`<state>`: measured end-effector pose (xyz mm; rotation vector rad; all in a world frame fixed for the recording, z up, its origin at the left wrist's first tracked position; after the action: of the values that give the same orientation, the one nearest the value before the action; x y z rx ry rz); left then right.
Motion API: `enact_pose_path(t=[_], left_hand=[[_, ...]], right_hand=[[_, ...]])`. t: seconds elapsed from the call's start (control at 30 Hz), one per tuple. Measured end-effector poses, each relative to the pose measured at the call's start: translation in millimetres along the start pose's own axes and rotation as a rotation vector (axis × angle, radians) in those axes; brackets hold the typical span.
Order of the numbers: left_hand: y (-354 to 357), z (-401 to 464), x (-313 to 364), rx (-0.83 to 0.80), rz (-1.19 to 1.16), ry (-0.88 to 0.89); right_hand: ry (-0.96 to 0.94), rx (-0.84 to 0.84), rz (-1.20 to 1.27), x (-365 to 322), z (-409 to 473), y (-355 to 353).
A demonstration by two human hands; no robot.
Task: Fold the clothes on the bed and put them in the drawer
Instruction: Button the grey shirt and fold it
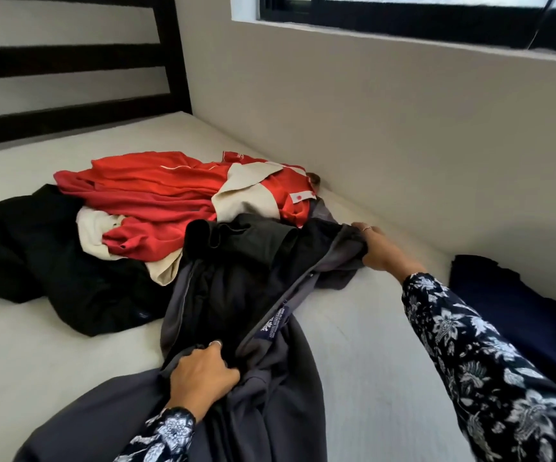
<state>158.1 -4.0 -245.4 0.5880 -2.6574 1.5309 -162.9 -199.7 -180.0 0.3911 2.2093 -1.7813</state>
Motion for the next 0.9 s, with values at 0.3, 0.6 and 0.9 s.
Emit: enact_pose_path(t=[0.3,0.6,0.9], left_hand=[[-4,9,11,0.014,-0.002,-0.026],[-1,24,-2,0.025,0.015,-0.067],[-15,-11,10,0.143,0.136,0.036]], right_hand=[[0.042,0.037,0.088,-8,32,4],[-0.015,-0.108,-0.199,-16,32,25],[-0.038,-0.272,-0.290,-32,-64,20]])
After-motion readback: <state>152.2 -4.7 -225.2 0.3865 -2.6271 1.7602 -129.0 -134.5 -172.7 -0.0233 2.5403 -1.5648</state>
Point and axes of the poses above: each hand's wrist, its own z-axis towards the middle knuckle, its own y-axis out of the palm, x = y × z, the point moved 8 cm from there along z, towards the middle knuckle, and after that the axes turned 5 degrees about -x, right-handed, at the moved point
